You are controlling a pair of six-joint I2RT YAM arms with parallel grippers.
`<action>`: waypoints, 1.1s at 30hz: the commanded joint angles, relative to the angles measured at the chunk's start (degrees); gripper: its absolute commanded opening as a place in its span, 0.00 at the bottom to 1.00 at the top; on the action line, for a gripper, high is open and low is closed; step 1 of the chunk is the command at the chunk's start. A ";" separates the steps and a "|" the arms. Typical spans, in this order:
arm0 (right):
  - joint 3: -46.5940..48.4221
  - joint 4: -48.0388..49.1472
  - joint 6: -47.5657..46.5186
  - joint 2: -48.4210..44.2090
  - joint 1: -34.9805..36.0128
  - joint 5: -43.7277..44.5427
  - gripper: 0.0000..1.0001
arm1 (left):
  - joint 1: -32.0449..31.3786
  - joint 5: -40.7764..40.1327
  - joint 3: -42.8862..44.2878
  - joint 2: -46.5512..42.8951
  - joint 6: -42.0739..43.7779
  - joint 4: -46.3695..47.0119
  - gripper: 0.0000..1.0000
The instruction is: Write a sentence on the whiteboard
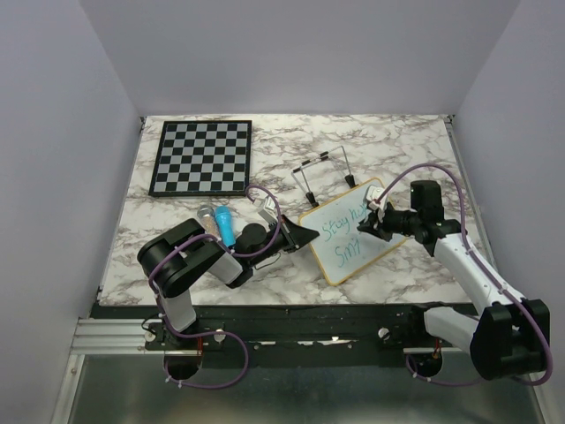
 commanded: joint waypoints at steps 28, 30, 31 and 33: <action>0.06 -3.83 -3.44 2.92 0.18 0.53 0.01 | -0.57 1.10 0.84 -0.31 0.69 6.20 0.00; -0.03 -4.88 -4.32 2.92 0.18 0.45 0.01 | -0.57 1.10 0.84 -0.31 0.69 6.28 0.00; -0.12 -5.24 -4.67 2.92 0.18 0.18 0.01 | -0.48 1.10 0.84 -0.31 0.69 6.37 0.00; -0.38 -6.55 -5.81 2.83 0.27 -0.08 0.01 | -0.57 1.10 0.75 -0.40 0.69 6.29 0.00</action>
